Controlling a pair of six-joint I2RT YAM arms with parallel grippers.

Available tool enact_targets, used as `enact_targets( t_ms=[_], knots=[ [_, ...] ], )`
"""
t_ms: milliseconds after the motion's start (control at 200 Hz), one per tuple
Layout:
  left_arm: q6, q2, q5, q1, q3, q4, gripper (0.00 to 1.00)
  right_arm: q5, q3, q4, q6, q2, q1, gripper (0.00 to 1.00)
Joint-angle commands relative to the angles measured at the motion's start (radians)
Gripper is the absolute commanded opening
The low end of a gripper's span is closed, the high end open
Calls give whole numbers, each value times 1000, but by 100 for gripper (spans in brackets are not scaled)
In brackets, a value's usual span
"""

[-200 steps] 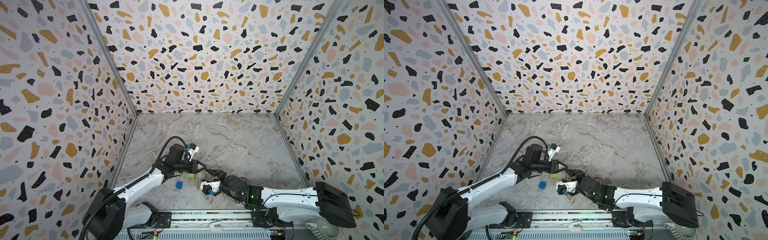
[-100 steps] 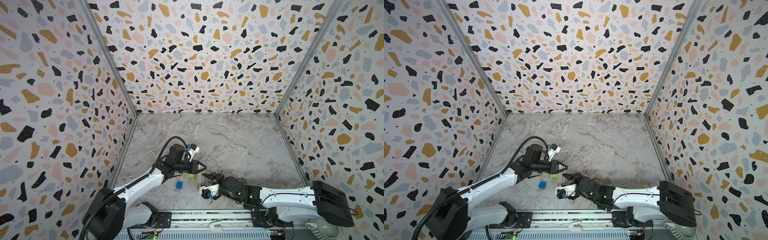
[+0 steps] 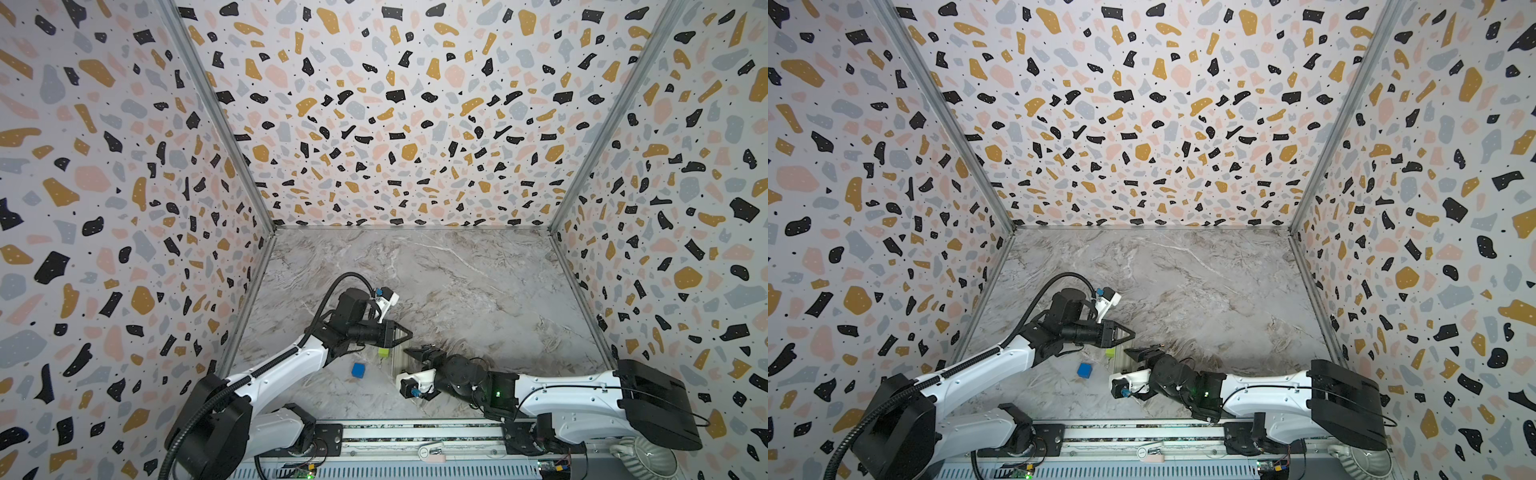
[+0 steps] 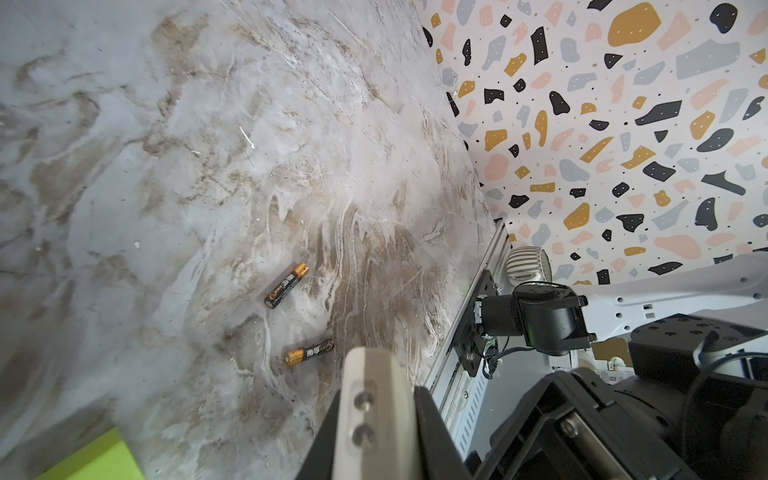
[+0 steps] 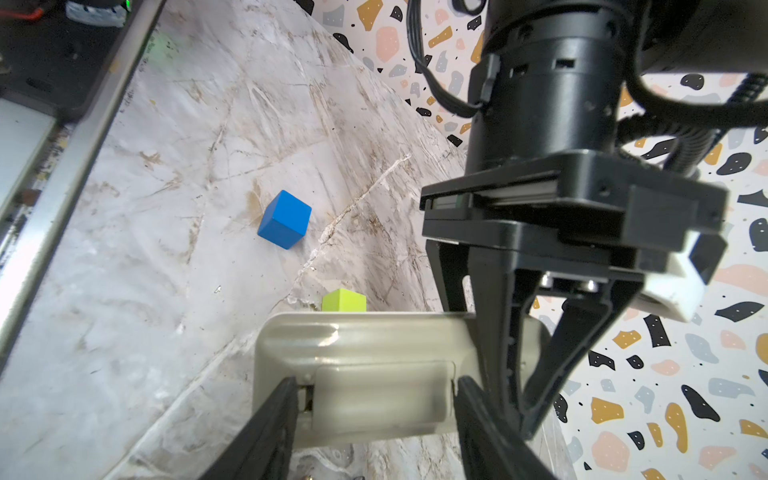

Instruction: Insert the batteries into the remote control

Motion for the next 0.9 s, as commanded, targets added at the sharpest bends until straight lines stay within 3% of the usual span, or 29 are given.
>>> enact_targets(
  t_ms=[0, 315, 896],
  knots=[
    [2, -5, 41, -2, 16, 7, 0, 68, 31, -12, 1, 15, -2, 61],
    [17, 5, 35, -2, 11, -4, 0, 163, 48, 10, 5, 35, -8, 57],
    [42, 29, 11, -2, 19, -35, 0, 186, 28, 55, 14, -6, -16, 55]
  ],
)
